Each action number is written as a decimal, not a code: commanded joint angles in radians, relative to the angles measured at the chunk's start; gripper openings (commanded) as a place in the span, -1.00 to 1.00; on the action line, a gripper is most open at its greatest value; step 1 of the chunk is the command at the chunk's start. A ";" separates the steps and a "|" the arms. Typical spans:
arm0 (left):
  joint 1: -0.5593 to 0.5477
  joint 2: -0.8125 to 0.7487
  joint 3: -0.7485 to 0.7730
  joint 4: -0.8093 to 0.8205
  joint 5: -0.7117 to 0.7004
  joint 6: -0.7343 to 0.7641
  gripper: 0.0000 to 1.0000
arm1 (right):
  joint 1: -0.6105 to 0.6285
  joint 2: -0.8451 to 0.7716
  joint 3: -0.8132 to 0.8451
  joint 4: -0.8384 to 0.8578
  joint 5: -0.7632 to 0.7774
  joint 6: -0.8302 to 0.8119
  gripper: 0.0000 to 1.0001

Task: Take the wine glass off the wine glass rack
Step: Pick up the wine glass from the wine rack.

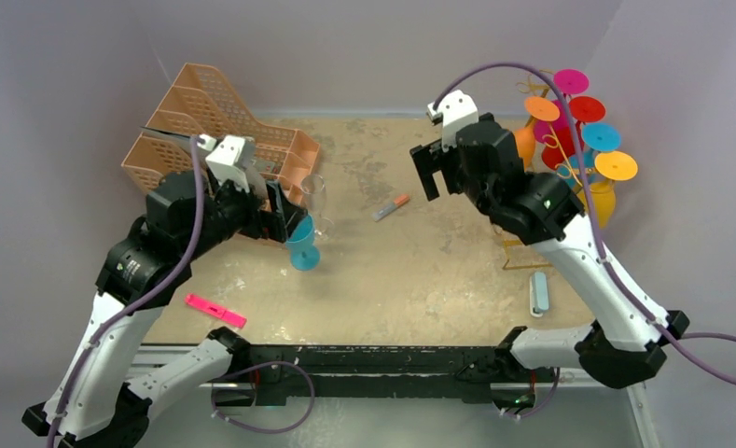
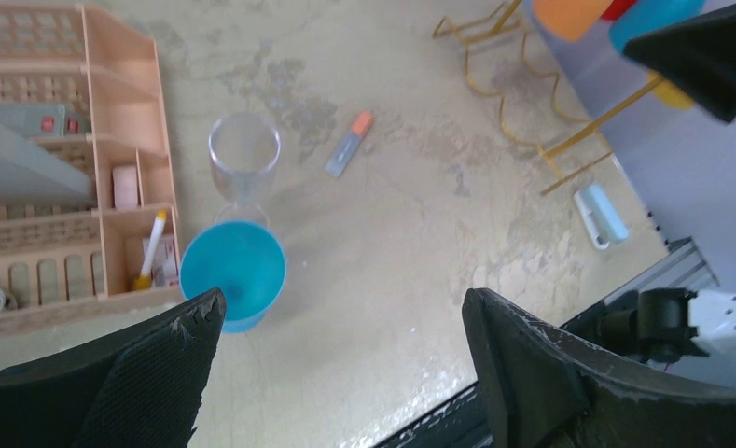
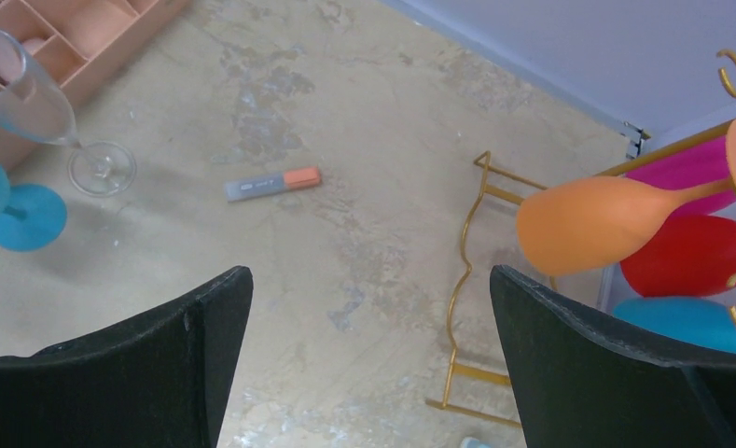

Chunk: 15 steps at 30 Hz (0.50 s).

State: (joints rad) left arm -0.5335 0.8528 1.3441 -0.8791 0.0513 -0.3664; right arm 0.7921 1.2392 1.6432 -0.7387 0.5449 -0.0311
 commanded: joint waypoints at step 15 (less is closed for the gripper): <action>-0.002 0.129 0.172 0.097 -0.036 0.036 0.93 | -0.381 0.307 0.450 -0.396 -0.486 0.104 0.97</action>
State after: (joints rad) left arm -0.5335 0.9783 1.4853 -0.8360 0.0208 -0.3508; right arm 0.4652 1.4986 1.9732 -1.0439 0.1879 0.0128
